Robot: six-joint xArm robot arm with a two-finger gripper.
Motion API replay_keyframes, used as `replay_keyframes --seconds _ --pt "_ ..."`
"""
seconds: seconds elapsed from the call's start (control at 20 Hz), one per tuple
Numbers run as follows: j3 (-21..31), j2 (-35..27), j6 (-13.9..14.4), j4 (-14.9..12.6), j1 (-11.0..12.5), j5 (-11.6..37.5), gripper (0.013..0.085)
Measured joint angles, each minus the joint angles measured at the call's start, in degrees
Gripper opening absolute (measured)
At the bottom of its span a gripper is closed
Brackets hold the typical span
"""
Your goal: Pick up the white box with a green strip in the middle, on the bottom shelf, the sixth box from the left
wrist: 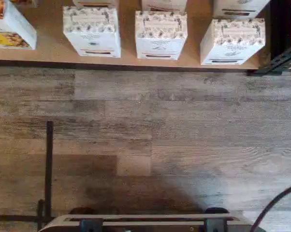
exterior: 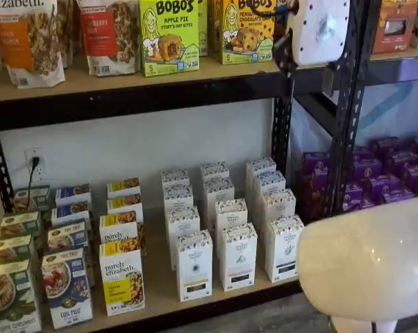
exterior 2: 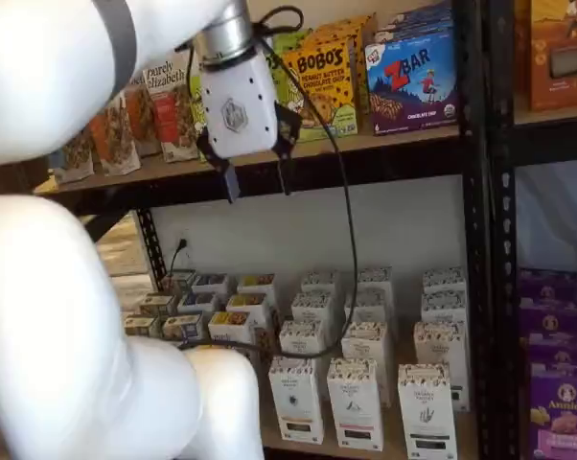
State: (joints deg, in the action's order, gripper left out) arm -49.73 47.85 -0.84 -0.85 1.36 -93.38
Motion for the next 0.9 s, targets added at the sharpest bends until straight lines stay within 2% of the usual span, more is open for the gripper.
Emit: replay_keyframes --seconds 0.25,0.35,0.55,0.9 --pt "5.2 -0.7 -2.0 0.2 2.2 5.4 0.085" --pt "7.3 -0.7 -2.1 -0.4 2.4 7.9 0.085" --pt "12.6 -1.7 -3.2 -0.1 3.6 14.2 0.085" --pt "20.1 -6.4 -3.6 -1.9 5.0 26.5 0.085"
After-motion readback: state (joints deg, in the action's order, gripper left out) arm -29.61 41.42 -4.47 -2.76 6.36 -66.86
